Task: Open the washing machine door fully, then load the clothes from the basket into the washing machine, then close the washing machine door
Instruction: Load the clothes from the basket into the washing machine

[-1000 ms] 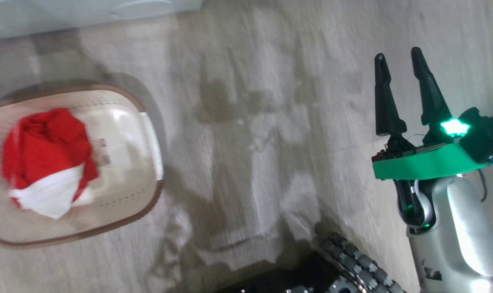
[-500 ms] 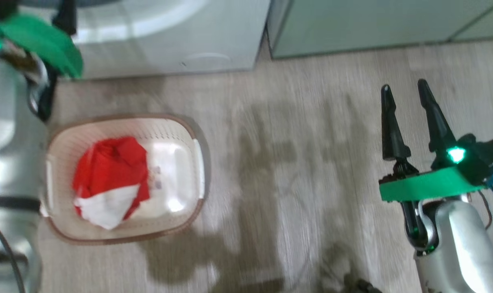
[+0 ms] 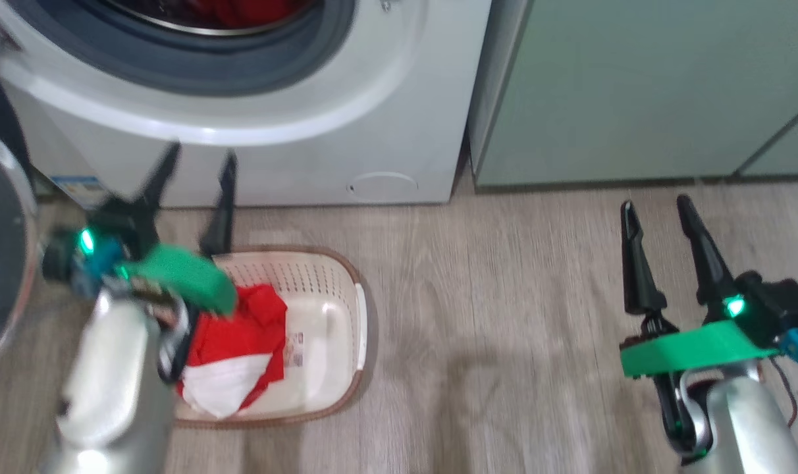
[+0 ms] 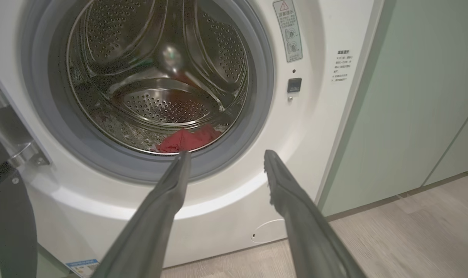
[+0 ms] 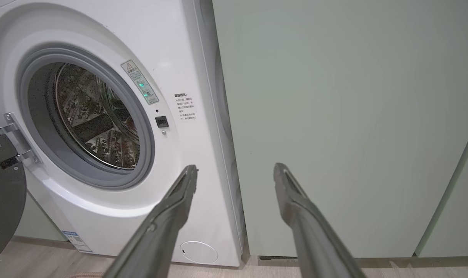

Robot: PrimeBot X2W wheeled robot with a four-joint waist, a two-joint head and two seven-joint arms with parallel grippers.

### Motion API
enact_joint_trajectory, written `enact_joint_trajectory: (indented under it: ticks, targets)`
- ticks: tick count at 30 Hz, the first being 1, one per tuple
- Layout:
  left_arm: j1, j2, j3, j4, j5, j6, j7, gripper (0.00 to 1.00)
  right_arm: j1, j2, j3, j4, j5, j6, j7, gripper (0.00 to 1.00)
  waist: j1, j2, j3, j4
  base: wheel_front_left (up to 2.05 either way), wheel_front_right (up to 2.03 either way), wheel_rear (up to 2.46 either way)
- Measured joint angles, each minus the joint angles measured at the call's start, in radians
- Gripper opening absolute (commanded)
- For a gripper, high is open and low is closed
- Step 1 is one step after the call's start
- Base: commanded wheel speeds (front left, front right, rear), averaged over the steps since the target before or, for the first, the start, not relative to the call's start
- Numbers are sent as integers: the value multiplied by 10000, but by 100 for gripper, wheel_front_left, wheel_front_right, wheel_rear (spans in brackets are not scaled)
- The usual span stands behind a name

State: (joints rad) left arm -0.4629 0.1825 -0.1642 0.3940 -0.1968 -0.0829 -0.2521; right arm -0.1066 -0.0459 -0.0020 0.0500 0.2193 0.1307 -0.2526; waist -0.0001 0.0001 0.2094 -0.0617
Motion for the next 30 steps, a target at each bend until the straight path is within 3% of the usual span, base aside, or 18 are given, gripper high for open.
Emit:
enact_joint_trajectory:
  ticks: [6,14,30]
  targets:
    - [1966,-619,351,-1361,48,397,0,100,557,2,-10,42,4,0,0,100,0,0,-700,133,0,0,0]
    - [3393,-965,297,-2481,773,782,0,100,872,2,-33,44,4,0,0,100,0,0,-1144,325,0,0,0]
    - [3860,-1267,332,-2934,750,872,0,100,944,2,105,86,81,0,0,100,0,-1,-1290,341,0,0,0]
